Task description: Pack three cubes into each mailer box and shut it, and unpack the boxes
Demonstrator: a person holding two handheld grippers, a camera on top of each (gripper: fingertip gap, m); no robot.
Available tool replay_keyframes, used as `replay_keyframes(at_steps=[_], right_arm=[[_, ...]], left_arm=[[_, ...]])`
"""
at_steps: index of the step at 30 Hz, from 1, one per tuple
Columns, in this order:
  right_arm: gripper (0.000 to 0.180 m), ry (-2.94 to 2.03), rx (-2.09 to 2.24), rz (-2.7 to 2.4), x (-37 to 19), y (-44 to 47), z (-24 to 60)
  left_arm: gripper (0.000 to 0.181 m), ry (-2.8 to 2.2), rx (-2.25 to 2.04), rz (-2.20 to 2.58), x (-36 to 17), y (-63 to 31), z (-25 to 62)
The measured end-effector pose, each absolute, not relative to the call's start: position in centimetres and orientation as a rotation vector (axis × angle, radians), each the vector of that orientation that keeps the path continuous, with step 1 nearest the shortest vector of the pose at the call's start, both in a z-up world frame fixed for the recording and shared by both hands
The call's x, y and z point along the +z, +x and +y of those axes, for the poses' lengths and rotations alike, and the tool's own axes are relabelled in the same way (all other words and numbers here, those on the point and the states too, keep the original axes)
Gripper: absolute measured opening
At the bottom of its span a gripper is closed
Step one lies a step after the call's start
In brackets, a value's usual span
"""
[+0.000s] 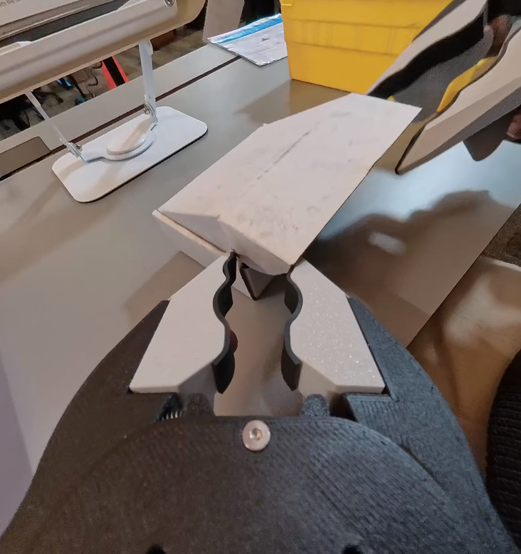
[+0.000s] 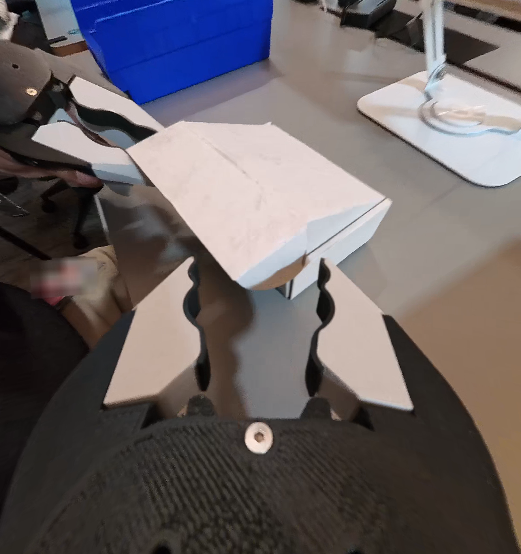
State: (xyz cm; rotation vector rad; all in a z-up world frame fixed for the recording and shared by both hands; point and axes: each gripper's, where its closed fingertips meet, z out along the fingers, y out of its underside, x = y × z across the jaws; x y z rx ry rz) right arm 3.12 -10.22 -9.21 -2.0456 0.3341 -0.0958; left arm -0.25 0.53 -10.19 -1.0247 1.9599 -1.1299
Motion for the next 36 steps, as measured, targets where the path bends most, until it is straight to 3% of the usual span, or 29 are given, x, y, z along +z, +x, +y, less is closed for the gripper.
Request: replay_keyframes(at_steps=[9,13,19,29,36], right_arm=[[0.082,-2.003,-0.413,0.112,-7.0,3.1,-9.9],[0.08,-2.024,-0.829,-0.138,-6.2,2.9,-9.9],[0.048,-1.949,-1.349,-0.525,-6.4,1.8,-9.0],[0.007,-1.952,-1.405,-0.525,-6.3,1.9,-8.7],[0.004,-1.955,-1.273,-0.431,-5.8,2.1,-9.0]], left_arm=[[0.03,-1.028,-1.156,1.953,-10.2,-0.2,0.5],[0.029,-1.056,-1.183,1.944,-10.0,-0.2,0.4],[0.029,-1.121,-1.216,1.926,-9.8,-0.1,0.2],[0.031,-1.035,-1.231,1.967,-9.8,-0.5,-1.1],[0.04,-0.99,-1.163,1.98,-10.8,-0.3,-0.7]])
